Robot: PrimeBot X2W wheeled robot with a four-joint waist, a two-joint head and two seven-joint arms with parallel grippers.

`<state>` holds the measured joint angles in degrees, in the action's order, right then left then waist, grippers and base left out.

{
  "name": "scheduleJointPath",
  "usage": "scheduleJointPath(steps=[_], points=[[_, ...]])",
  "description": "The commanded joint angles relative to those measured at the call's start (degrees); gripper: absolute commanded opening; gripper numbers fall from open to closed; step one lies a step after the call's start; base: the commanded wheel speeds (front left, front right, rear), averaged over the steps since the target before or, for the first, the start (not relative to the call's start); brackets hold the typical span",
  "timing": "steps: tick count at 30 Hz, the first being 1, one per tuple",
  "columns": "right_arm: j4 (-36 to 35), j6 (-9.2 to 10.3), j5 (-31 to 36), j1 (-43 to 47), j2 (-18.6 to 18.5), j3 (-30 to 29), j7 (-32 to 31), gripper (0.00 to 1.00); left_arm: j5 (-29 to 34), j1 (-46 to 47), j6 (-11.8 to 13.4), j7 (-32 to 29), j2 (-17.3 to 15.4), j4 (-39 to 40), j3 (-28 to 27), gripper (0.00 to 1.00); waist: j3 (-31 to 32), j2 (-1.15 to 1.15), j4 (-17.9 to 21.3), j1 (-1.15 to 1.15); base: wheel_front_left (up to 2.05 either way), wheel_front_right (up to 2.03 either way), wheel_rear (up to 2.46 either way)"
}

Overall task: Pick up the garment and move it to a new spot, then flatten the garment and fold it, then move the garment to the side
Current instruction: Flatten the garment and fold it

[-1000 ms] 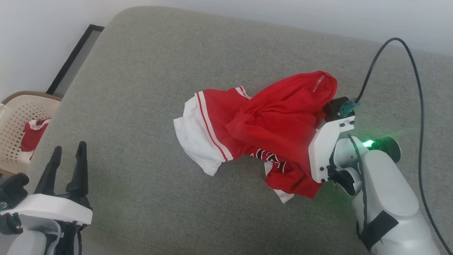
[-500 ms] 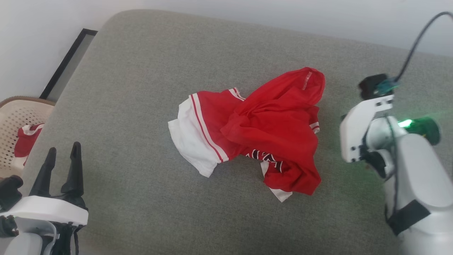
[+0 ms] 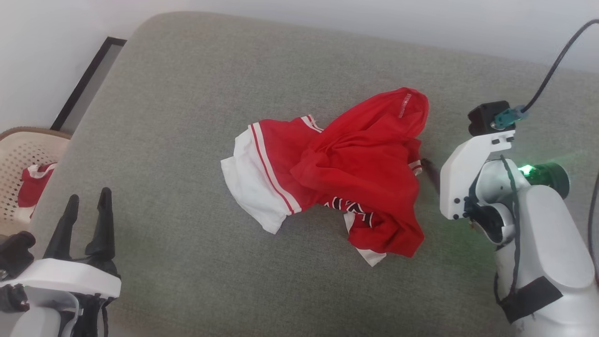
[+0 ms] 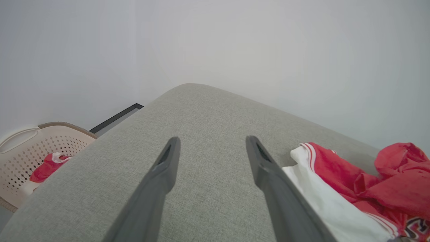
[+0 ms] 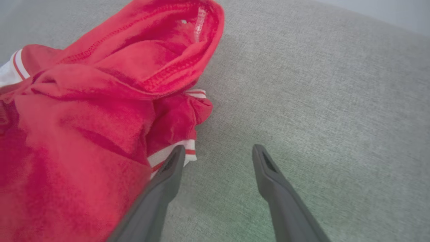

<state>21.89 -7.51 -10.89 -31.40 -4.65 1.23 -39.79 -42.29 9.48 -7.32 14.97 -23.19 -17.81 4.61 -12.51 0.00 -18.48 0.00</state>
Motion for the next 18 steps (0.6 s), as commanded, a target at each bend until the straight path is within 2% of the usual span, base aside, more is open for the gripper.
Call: scheduleJointPath(steps=[1, 8, 15, 16, 17, 18], points=[[-0.3, 0.04, -0.33, -0.07, 0.34, 0.24, -0.09, 1.0, 0.18, 0.69, -0.19, 0.27, 0.14, 0.2, 0.06, 1.0, -0.33, 0.0, -0.39, 0.0, 0.0, 0.0, 0.0], [1.43, 0.04, -1.21, -1.23, 1.23, 0.84, -0.88, 1.0, -0.09, 1.32, -0.19, 0.27, 0.57, 0.05, 0.94, 1.0, -1.32, 0.0, -1.97, 0.0, 0.0, 0.0, 0.0], [7.14, 0.04, 0.7, -2.34, 1.67, 0.59, -1.3, 1.0, -0.66, 2.33, -0.19, 0.27, 0.89, -0.45, 2.43, 1.0, -2.51, 0.0, -4.26, 0.0, 0.0, 0.0, 0.0], [8.15, 0.04, 1.01, -2.52, 1.68, 0.61, -1.12, 0.68, -0.71, 2.37, -0.19, 0.27, 0.87, -0.51, 2.55, 1.0, -2.6, 0.0, -4.47, 0.0, 0.0, 0.0, 0.0], [9.21, 0.04, 1.49, -2.52, 1.71, 0.63, -0.97, 0.15, -0.81, 2.43, -0.19, 0.27, 0.89, -0.65, 2.7, 1.0, -2.67, 0.0, -4.68, 0.0, 0.0, 0.0, 0.0], [10.16, 0.04, 1.93, -2.42, 1.77, 0.85, -1.03, 0.0, -0.87, 2.52, -0.19, 0.27, 0.86, -0.79, 2.74, 1.0, -2.69, 0.0, -4.84, 0.0, 0.0, 0.0, 0.0]])
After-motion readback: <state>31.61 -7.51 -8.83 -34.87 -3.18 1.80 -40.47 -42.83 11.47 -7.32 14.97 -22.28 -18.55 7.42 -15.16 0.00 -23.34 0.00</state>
